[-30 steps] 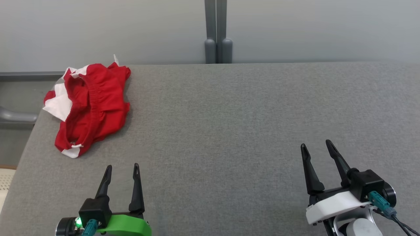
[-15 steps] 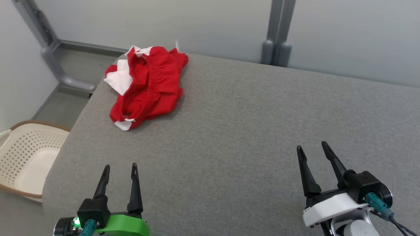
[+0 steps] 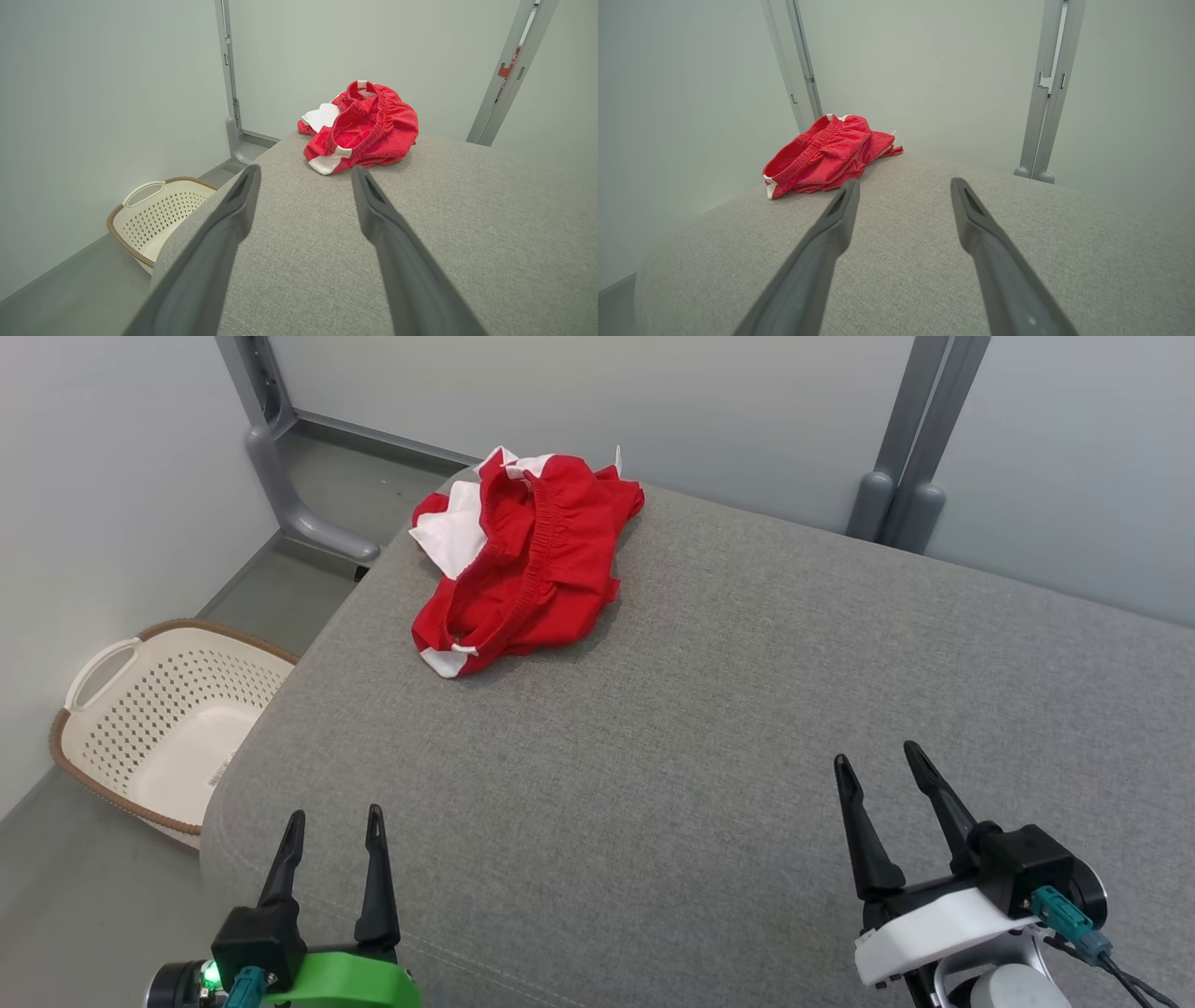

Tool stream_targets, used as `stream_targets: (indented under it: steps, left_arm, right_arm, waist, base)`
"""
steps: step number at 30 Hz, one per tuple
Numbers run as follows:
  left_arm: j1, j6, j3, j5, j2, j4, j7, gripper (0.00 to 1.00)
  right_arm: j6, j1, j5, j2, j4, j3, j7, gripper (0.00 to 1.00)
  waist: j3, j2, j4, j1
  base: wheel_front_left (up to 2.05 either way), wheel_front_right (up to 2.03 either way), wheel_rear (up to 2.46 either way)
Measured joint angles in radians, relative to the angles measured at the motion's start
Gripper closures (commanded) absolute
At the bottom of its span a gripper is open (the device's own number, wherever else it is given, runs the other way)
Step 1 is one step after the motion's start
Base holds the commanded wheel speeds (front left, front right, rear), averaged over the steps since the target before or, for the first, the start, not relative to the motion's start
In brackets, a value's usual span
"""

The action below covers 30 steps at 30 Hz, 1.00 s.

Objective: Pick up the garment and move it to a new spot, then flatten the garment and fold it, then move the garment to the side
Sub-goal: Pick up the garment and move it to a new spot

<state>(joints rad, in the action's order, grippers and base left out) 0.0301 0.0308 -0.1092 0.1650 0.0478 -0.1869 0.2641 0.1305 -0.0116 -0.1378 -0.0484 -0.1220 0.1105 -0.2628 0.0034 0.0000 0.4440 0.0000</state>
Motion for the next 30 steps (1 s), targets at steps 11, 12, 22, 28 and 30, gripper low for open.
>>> stream_targets:
  steps: [11, 12, 22, 28, 30]
  left_arm:
    - [-0.034, -0.02, 0.035, -0.023, 0.017, -0.012, 0.0, 0.0]
    - [-0.057, -0.026, 0.039, -0.026, 0.028, -0.019, 0.0, 0.0]
    - [-0.335, -0.095, 0.036, -0.038, 0.122, -0.179, -0.029, 0.0]
    - [-0.518, -0.137, -0.001, -0.025, 0.155, -0.309, -0.083, 0.0]
    - [-0.569, -0.146, -0.018, -0.015, 0.165, -0.354, -0.101, 0.0]
  right_arm:
    - [0.0, -0.007, 0.01, 0.0, 0.005, -0.003, 0.0, 0.0]
    - [0.0, -0.011, 0.012, 0.0, 0.006, -0.004, 0.0, 0.0]
    - [0.0, -0.065, 0.047, 0.0, 0.021, -0.003, 0.0, 0.0]
    - [0.0, -0.13, 0.087, 0.0, 0.029, 0.001, 0.0, 0.0]
    - [0.0, -0.156, 0.099, 0.0, 0.032, 0.001, 0.0, 0.0]
  waist:
    - [0.028, 0.0, -0.031, 0.0]
    - [0.034, 0.0, -0.035, 0.0]
    - [0.106, -0.0001, -0.071, 0.0]
    - [0.175, 0.0, -0.103, 0.0]
    - [0.202, 0.0, -0.114, 0.0]
  base:
    - [0.0, 0.0, 0.0]
    - [0.0, 0.0, 0.0]
    - [0.0, 0.0, 0.0]
    - [0.0, 0.0, 0.0]
    - [0.0, 0.0, 0.0]
